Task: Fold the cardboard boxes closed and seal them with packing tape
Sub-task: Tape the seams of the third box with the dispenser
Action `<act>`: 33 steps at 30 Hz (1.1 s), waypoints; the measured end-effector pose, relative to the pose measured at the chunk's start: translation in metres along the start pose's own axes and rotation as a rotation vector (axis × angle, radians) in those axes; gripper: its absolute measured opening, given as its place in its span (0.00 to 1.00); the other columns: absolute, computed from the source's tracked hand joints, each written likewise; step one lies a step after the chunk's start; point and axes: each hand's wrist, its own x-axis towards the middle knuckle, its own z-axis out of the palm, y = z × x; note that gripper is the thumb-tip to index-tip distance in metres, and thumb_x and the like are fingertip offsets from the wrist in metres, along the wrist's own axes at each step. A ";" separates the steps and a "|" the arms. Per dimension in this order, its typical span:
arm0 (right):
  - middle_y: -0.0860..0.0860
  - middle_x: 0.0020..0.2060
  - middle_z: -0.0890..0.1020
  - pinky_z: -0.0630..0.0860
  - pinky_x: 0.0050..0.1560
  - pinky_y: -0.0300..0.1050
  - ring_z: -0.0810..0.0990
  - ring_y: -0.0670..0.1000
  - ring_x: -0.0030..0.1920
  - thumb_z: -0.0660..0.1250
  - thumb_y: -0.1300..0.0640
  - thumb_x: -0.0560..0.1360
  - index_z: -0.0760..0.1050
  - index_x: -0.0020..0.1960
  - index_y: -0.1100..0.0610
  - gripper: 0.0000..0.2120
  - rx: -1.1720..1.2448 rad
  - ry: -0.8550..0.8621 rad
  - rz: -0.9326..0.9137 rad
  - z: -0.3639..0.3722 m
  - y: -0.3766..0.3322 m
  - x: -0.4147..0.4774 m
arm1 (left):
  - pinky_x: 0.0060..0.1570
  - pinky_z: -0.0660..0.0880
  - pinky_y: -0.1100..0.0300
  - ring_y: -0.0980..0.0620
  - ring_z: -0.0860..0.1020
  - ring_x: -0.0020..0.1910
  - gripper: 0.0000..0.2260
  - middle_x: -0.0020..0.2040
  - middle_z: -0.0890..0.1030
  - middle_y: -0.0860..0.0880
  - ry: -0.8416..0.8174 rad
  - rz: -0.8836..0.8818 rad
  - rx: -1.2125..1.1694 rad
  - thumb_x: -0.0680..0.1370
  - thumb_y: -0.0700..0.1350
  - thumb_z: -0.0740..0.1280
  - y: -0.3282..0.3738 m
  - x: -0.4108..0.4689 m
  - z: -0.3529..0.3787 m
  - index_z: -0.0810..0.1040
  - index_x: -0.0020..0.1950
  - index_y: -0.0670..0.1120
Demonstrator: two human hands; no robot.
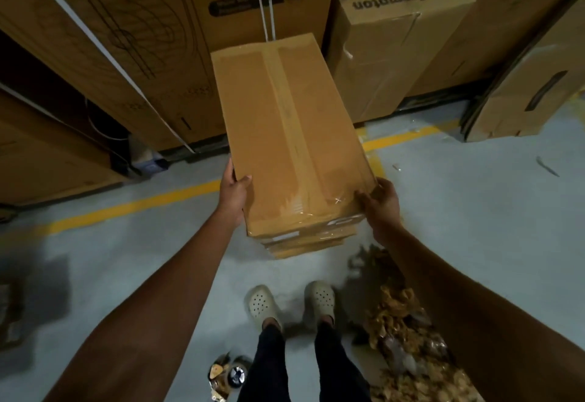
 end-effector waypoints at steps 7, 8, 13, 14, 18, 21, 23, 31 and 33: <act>0.53 0.56 0.77 0.79 0.49 0.49 0.78 0.54 0.52 0.71 0.63 0.71 0.67 0.64 0.60 0.24 -0.069 -0.033 0.049 -0.005 -0.006 0.040 | 0.67 0.72 0.41 0.45 0.76 0.66 0.26 0.69 0.76 0.47 0.058 0.048 0.033 0.82 0.33 0.60 -0.008 0.012 0.020 0.64 0.77 0.51; 0.53 0.55 0.77 0.78 0.49 0.49 0.78 0.54 0.52 0.71 0.62 0.69 0.68 0.63 0.59 0.24 -0.095 -0.039 0.067 -0.005 -0.005 0.039 | 0.67 0.72 0.42 0.46 0.76 0.66 0.26 0.69 0.76 0.48 0.057 0.053 0.053 0.82 0.33 0.60 -0.010 0.010 0.019 0.65 0.77 0.52; 0.52 0.52 0.76 0.74 0.44 0.43 0.77 0.53 0.49 0.73 0.63 0.71 0.67 0.64 0.61 0.25 -0.229 -0.063 0.101 0.000 0.015 0.026 | 0.70 0.69 0.44 0.49 0.74 0.69 0.28 0.71 0.75 0.49 0.072 0.033 0.169 0.80 0.33 0.61 -0.016 0.013 0.001 0.63 0.78 0.51; 0.52 0.52 0.76 0.74 0.44 0.44 0.77 0.52 0.49 0.74 0.63 0.71 0.66 0.64 0.61 0.26 -0.246 -0.073 0.101 0.002 0.020 0.024 | 0.71 0.69 0.45 0.49 0.73 0.69 0.28 0.71 0.74 0.49 0.078 0.030 0.183 0.80 0.33 0.61 -0.016 0.011 0.000 0.63 0.79 0.50; 0.54 0.54 0.78 0.78 0.49 0.48 0.78 0.53 0.50 0.74 0.62 0.71 0.66 0.64 0.60 0.26 -0.252 -0.073 0.102 -0.001 0.025 0.024 | 0.71 0.68 0.49 0.48 0.71 0.70 0.28 0.73 0.72 0.47 0.104 0.016 0.237 0.82 0.34 0.61 -0.012 0.004 0.011 0.59 0.80 0.49; 0.58 0.57 0.79 0.76 0.48 0.48 0.77 0.54 0.49 0.73 0.63 0.71 0.67 0.65 0.62 0.25 -0.261 -0.027 0.094 -0.007 0.024 0.026 | 0.72 0.67 0.47 0.47 0.69 0.72 0.29 0.75 0.70 0.49 0.117 -0.006 0.306 0.83 0.39 0.61 -0.015 -0.001 0.018 0.55 0.81 0.53; 0.58 0.58 0.79 0.75 0.48 0.46 0.77 0.54 0.49 0.72 0.63 0.71 0.67 0.65 0.62 0.25 -0.283 -0.037 0.089 -0.011 0.021 0.025 | 0.71 0.68 0.46 0.47 0.70 0.71 0.30 0.74 0.70 0.50 0.129 -0.010 0.356 0.82 0.41 0.63 -0.015 -0.011 0.022 0.55 0.81 0.55; 0.62 0.62 0.76 0.76 0.59 0.55 0.76 0.64 0.61 0.69 0.46 0.72 0.68 0.70 0.61 0.32 -0.449 -0.101 -0.067 -0.013 -0.013 -0.017 | 0.65 0.70 0.52 0.44 0.72 0.69 0.27 0.73 0.71 0.48 0.149 -0.064 0.390 0.80 0.54 0.66 -0.011 -0.077 0.021 0.65 0.76 0.48; 0.61 0.67 0.72 0.72 0.62 0.54 0.73 0.63 0.64 0.69 0.46 0.75 0.67 0.72 0.61 0.31 -0.453 -0.125 -0.172 -0.005 -0.032 -0.042 | 0.67 0.66 0.54 0.45 0.65 0.75 0.30 0.78 0.62 0.48 0.232 -0.019 0.391 0.82 0.55 0.63 0.008 -0.107 0.017 0.56 0.81 0.49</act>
